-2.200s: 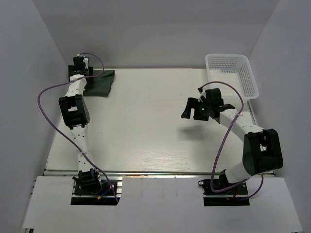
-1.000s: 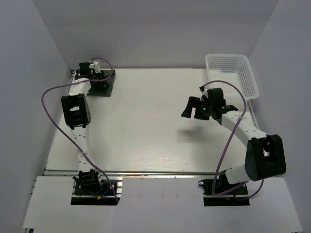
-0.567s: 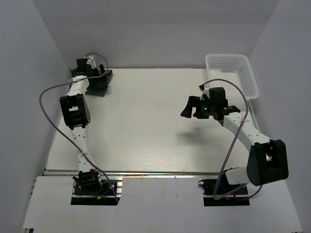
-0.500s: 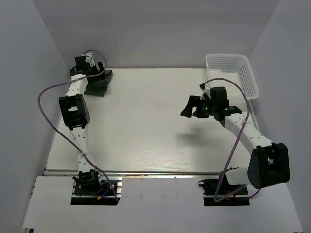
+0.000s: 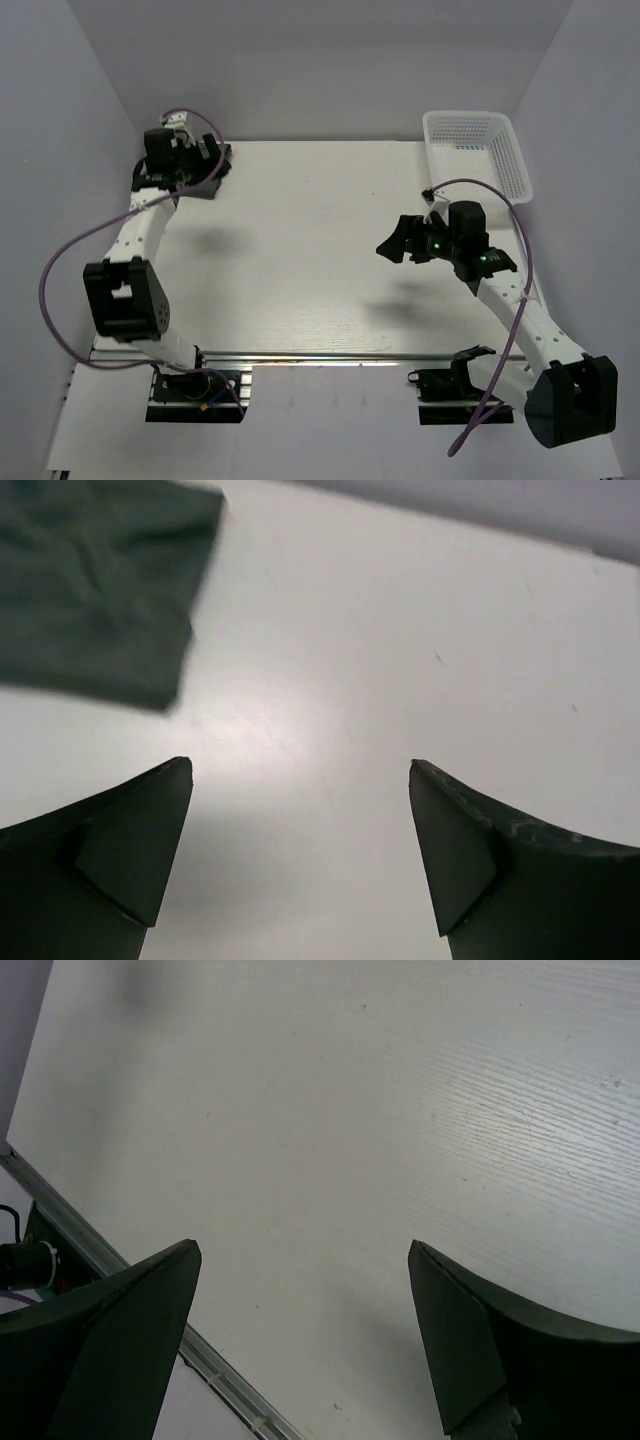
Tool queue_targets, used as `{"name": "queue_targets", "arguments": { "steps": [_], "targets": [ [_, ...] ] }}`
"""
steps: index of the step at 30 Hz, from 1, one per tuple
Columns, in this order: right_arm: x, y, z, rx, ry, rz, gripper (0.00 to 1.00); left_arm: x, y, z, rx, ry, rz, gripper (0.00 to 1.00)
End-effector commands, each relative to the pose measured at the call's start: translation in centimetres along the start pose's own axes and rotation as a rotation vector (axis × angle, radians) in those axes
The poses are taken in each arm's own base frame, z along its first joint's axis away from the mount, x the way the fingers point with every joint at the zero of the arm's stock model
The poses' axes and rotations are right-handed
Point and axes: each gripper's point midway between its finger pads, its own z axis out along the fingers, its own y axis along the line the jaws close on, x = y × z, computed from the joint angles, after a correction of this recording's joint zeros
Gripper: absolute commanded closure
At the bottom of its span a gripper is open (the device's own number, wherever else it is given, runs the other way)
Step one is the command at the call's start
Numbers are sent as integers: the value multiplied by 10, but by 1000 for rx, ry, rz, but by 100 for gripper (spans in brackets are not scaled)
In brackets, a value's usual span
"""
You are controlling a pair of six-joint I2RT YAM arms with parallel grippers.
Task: Fold and stack the t-shirts
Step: Put the neatly folded tshirt into the corner of the board with the left arm
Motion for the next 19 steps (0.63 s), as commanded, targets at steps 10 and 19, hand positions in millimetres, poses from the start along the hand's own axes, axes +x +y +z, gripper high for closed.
{"name": "queue_targets", "arguments": {
  "steps": [10,19],
  "targets": [
    [41,-24,-19,130,-53,71,10,170,-58,-123,-20,109,-72,1],
    [36,-20,-32,128,-163,61,10,158,-65,-136,-31,50,-46,1]
  ]
}}
